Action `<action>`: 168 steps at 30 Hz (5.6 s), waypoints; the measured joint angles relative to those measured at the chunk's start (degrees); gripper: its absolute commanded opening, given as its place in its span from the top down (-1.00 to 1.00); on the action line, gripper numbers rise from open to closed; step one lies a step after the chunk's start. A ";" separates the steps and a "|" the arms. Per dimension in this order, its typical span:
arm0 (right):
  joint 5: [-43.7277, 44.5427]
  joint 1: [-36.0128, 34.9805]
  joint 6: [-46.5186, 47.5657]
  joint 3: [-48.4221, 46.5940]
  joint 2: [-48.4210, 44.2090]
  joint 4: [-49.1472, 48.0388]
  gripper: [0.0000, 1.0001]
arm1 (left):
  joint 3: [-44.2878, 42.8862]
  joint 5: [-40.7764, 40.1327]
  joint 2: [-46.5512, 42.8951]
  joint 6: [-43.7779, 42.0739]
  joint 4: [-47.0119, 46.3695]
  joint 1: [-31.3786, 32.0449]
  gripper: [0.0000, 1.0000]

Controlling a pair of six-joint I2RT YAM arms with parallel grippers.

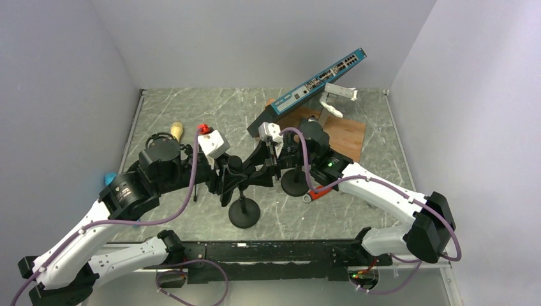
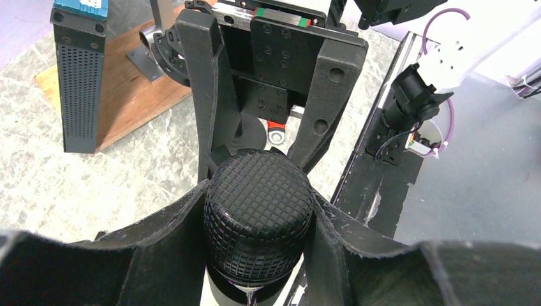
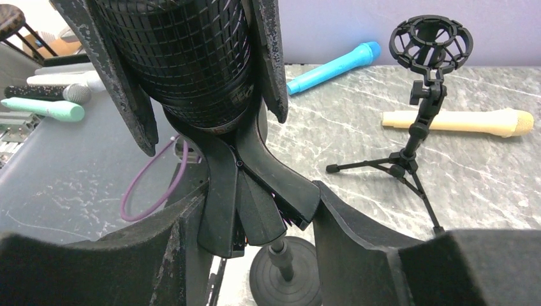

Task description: Remove the microphone from the stand

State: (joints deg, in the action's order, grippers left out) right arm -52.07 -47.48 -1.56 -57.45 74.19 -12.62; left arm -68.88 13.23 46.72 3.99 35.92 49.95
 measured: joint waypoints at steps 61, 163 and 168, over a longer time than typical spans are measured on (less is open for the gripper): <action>0.87 -0.46 3.06 -0.66 1.88 0.07 1.00 | -46.90 -12.11 7.08 -4.00 6.78 0.11 1.00; 10.23 -0.13 3.82 2.25 -4.90 5.70 1.00 | 16.52 21.92 -7.82 36.33 -14.25 -24.22 -0.98; 10.23 -0.13 3.67 2.12 -4.70 5.68 1.00 | 18.03 21.84 -8.13 36.52 -15.32 -23.98 -0.62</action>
State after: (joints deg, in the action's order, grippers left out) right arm -41.85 -47.62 2.11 -55.33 69.49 -6.94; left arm -50.85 35.07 38.59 40.51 20.60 25.98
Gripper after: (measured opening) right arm 0.536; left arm 0.904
